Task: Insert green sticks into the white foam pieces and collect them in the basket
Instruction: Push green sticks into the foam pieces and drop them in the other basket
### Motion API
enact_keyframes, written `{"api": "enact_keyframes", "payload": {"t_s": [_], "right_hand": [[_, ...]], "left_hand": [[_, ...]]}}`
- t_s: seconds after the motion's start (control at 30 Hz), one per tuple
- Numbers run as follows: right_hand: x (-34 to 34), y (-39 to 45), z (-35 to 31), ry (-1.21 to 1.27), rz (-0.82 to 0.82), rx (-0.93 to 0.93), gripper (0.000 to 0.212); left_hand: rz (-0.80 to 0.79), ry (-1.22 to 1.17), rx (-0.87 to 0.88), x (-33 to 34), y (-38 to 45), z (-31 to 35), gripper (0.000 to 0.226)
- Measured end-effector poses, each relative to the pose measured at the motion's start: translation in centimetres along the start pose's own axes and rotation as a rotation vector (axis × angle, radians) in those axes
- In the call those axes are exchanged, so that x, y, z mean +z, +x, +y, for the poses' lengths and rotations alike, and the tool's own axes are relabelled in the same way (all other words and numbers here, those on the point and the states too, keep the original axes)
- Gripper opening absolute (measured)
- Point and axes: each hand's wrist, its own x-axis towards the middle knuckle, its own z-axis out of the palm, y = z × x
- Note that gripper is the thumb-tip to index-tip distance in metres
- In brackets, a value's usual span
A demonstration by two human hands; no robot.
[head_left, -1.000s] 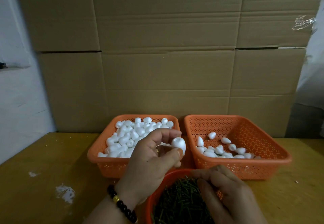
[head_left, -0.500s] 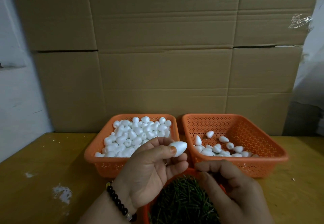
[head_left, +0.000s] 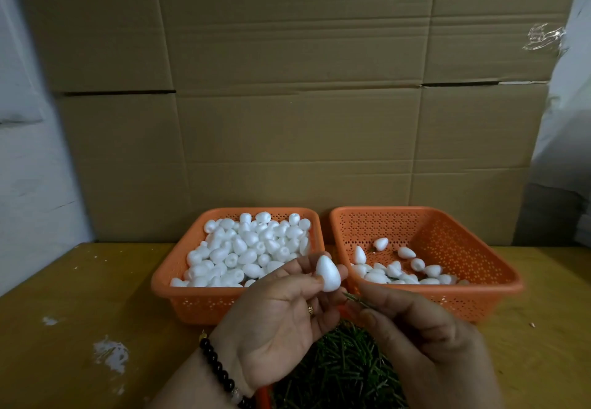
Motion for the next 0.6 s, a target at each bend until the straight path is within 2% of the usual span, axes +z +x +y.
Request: {"api": "enact_keyframes", "payload": {"t_s": [0.1, 0.2, 0.37, 0.53, 0.6], "right_hand": [[0.0, 0.12, -0.02, -0.002, 0.019, -0.027, 0.027], [-0.12, 0.14, 0.13, 0.01, 0.02, 0.026, 0.02], [-0.39, 0.18, 0.13, -0.071, 0.04, 0.097, 0.013], [-0.43, 0.53, -0.31, -0.226, 0.095, -0.019, 0.021], [-0.42, 0.64, -0.23, -0.265, 0.109, -0.064, 0.016]], "left_hand": [[-0.023, 0.006, -0.007, 0.12, -0.05, -0.21, 0.035], [-0.036, -0.028, -0.032, -0.02, -0.01, -0.37, 0.045], [-0.023, -0.086, -0.084, 0.04, 0.1, -0.32, 0.043], [-0.013, -0.137, -0.12, 0.38, 0.0, -0.44, 0.034], [-0.025, -0.161, -0.132, 0.46, -0.01, -0.46, 0.026]]}}
